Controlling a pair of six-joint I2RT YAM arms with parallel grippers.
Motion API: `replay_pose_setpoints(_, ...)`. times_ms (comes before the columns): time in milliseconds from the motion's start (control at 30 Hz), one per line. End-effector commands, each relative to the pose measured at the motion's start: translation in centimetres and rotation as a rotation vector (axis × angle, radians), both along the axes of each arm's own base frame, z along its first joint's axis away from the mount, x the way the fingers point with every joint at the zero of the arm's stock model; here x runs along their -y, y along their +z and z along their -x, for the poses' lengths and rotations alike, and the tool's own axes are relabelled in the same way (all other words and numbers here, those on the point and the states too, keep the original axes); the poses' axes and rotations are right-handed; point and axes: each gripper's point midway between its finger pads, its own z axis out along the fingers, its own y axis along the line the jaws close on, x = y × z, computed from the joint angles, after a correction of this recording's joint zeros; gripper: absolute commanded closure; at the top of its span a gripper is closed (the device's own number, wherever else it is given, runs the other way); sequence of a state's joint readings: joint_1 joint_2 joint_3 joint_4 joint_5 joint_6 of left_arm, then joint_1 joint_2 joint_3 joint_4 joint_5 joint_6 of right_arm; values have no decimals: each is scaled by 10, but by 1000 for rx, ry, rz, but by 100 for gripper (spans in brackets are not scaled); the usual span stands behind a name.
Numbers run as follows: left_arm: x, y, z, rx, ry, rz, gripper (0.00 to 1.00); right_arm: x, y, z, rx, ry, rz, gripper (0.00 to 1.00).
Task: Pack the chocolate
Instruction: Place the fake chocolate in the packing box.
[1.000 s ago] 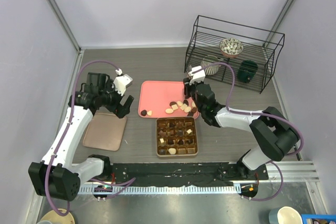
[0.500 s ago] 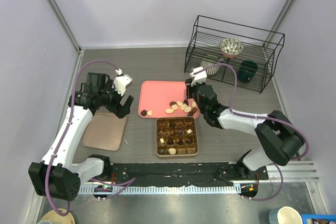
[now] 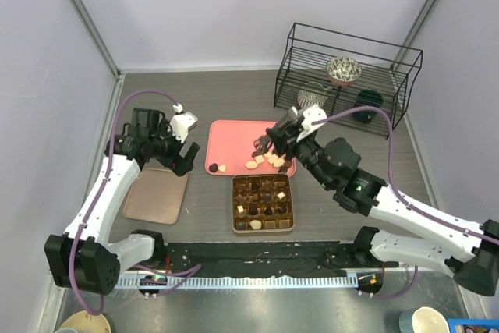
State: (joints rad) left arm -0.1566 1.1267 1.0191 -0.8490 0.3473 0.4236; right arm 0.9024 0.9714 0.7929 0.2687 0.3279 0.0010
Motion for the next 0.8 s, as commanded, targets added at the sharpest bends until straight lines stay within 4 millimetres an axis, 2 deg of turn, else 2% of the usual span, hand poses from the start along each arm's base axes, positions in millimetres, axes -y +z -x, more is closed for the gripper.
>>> replay_pose_setpoints(0,-2,3,-9,37,24,1,4,-10,-24,45,-126,93,64,72)
replay_pose_setpoints(33,-3,1,-8,32,24,-2,4,-14,-27,57,-137,117,71,72)
replay_pose_setpoints(67,-4,0,-7,27,29,-9,4,-14,-38,66,-169,130,104,72)
replay_pose_setpoints(167,-7,-1,-5,24,29,-20,4,-14,-47,88,-212,171,119,73)
replay_pose_setpoints(233,-7,-1,-3,22,32,-20,4,-14,-48,97,-231,188,119,73)
replay_pose_setpoints(500,-5,1,3,7,35,-2,3,-21,-74,135,-354,291,157,71)
replay_pose_setpoints(600,-5,0,4,5,33,-2,3,-21,-82,142,-374,297,154,70)
replay_pose_setpoints(767,-3,1,3,5,31,4,2,-24,-85,142,-362,290,136,68)
